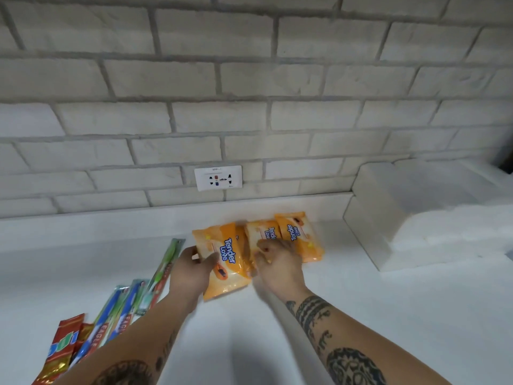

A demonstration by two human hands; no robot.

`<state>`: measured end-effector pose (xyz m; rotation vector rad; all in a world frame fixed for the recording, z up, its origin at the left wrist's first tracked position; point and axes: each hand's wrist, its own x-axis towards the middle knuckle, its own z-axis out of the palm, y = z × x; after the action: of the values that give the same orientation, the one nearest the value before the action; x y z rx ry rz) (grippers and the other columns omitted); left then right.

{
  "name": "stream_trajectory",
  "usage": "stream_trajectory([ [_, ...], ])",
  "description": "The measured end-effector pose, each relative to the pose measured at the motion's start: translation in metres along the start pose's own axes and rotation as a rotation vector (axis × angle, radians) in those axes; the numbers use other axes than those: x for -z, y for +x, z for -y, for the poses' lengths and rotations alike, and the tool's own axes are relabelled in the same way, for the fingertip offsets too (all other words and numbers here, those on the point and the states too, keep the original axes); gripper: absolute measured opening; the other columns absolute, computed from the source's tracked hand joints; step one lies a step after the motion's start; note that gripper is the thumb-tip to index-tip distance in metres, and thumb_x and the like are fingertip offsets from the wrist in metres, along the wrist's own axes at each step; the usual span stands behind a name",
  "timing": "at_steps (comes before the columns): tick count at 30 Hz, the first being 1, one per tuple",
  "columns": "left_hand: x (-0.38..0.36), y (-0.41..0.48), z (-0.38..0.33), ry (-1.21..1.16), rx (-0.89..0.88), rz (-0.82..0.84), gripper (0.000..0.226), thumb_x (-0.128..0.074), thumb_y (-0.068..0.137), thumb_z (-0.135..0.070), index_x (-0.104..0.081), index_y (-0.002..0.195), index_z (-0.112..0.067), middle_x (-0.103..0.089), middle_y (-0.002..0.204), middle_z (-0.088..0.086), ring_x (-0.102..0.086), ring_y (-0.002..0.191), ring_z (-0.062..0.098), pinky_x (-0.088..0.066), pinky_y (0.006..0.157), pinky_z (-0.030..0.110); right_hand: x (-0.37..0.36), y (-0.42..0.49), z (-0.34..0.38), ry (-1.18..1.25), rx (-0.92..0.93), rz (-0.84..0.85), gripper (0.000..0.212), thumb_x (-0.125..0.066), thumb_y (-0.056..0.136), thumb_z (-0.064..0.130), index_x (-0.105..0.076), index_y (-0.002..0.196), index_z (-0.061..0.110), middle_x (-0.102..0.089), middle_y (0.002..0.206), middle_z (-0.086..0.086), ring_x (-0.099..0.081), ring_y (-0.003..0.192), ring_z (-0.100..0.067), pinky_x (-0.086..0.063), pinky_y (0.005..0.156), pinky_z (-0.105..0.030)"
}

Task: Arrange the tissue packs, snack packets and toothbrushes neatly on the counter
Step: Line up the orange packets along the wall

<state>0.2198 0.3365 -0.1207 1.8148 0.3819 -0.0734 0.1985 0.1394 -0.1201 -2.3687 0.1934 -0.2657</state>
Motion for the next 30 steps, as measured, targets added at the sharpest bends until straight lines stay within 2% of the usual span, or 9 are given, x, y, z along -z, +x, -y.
stream_trajectory([
  [2, -0.003, 0.006, -0.005, 0.023, 0.012, -0.057, 0.021, -0.073, 0.092, -0.031, -0.067, 0.107, -0.019, -0.077, 0.083, -0.005, -0.073, 0.083, 0.022, -0.060, 0.078, 0.040, 0.008, 0.012, -0.005, -0.204, 0.047, -0.033, 0.029, -0.054, 0.097, 0.042, -0.068, 0.120, 0.031, -0.056, 0.138, 0.007, -0.037, 0.141, -0.022, -0.030, 0.109, -0.039],
  [4, -0.009, 0.012, -0.009, 0.038, 0.039, -0.082, 0.029, -0.074, 0.089, -0.036, -0.065, 0.109, -0.018, -0.074, 0.083, -0.004, -0.070, 0.082, 0.020, -0.051, 0.068, 0.030, 0.013, 0.026, -0.013, -0.313, 0.029, 0.010, 0.041, -0.049, 0.100, 0.050, -0.059, 0.135, 0.034, -0.041, 0.156, 0.006, -0.016, 0.154, -0.026, -0.021, 0.117, -0.046],
  [8, -0.026, 0.034, -0.004, 0.129, 0.058, -0.099, 0.063, -0.062, 0.066, -0.067, -0.069, 0.108, -0.022, -0.077, 0.090, 0.000, -0.072, 0.090, 0.028, -0.058, 0.078, 0.034, 0.012, 0.049, -0.023, -0.366, -0.039, 0.193, 0.071, -0.039, 0.093, 0.069, -0.033, 0.155, 0.036, -0.010, 0.171, 0.002, 0.012, 0.156, -0.030, -0.004, 0.123, -0.060],
  [11, -0.036, 0.040, -0.012, 0.195, 0.067, -0.124, 0.041, -0.069, 0.086, -0.051, -0.063, 0.118, -0.024, -0.072, 0.104, 0.000, -0.068, 0.096, 0.025, -0.052, 0.080, 0.034, 0.006, 0.054, -0.024, -0.365, -0.074, 0.286, 0.085, -0.037, 0.086, 0.077, -0.024, 0.159, 0.036, 0.002, 0.172, 0.004, 0.024, 0.153, -0.034, 0.006, 0.121, -0.064],
  [14, -0.044, 0.049, -0.012, 0.268, 0.058, -0.130, 0.030, -0.067, 0.090, -0.047, -0.065, 0.109, -0.024, -0.073, 0.100, -0.002, -0.068, 0.090, 0.022, -0.053, 0.076, 0.034, -0.003, 0.053, -0.026, -0.421, -0.100, 0.338, 0.090, -0.036, 0.084, 0.080, -0.017, 0.161, 0.036, 0.007, 0.172, 0.004, 0.028, 0.151, -0.038, 0.016, 0.118, -0.064],
  [16, -0.049, 0.056, -0.005, 0.339, 0.049, -0.131, 0.036, -0.062, 0.089, -0.052, -0.069, 0.105, -0.021, -0.074, 0.099, 0.003, -0.069, 0.090, 0.025, -0.058, 0.082, 0.041, -0.007, 0.052, -0.027, -0.437, -0.095, 0.344, 0.089, -0.035, 0.086, 0.079, -0.013, 0.161, 0.038, 0.008, 0.171, 0.006, 0.031, 0.150, -0.040, 0.019, 0.117, -0.065],
  [21, -0.067, 0.060, -0.011, 0.455, 0.129, -0.192, 0.050, -0.051, 0.100, -0.047, -0.053, 0.138, -0.014, -0.056, 0.138, 0.011, -0.050, 0.127, 0.036, -0.042, 0.101, 0.050, -0.011, 0.056, -0.025, -0.453, -0.087, 0.340, 0.086, -0.035, 0.087, 0.076, -0.014, 0.161, 0.038, 0.007, 0.171, 0.006, 0.029, 0.150, -0.044, 0.018, 0.116, -0.068],
  [27, -0.077, 0.060, -0.017, 0.466, 0.198, -0.160, 0.042, -0.041, 0.106, -0.028, -0.045, 0.145, -0.012, -0.046, 0.147, 0.013, -0.041, 0.134, 0.037, -0.036, 0.108, 0.054, -0.008, 0.058, -0.027, -0.412, -0.144, 0.208, 0.096, -0.036, 0.086, 0.078, -0.006, 0.163, 0.029, 0.018, 0.170, 0.003, 0.026, 0.153, -0.033, 0.009, 0.121, -0.062],
  [30, -0.074, 0.062, -0.016, 0.440, 0.206, -0.160, 0.042, -0.038, 0.106, -0.030, -0.047, 0.143, -0.012, -0.048, 0.145, 0.013, -0.042, 0.132, 0.037, -0.037, 0.108, 0.054, -0.007, 0.061, -0.030, -0.408, -0.246, 0.195, 0.109, -0.036, 0.083, 0.085, 0.003, 0.163, 0.022, 0.021, 0.169, -0.002, 0.027, 0.153, -0.035, 0.009, 0.120, -0.063],
])
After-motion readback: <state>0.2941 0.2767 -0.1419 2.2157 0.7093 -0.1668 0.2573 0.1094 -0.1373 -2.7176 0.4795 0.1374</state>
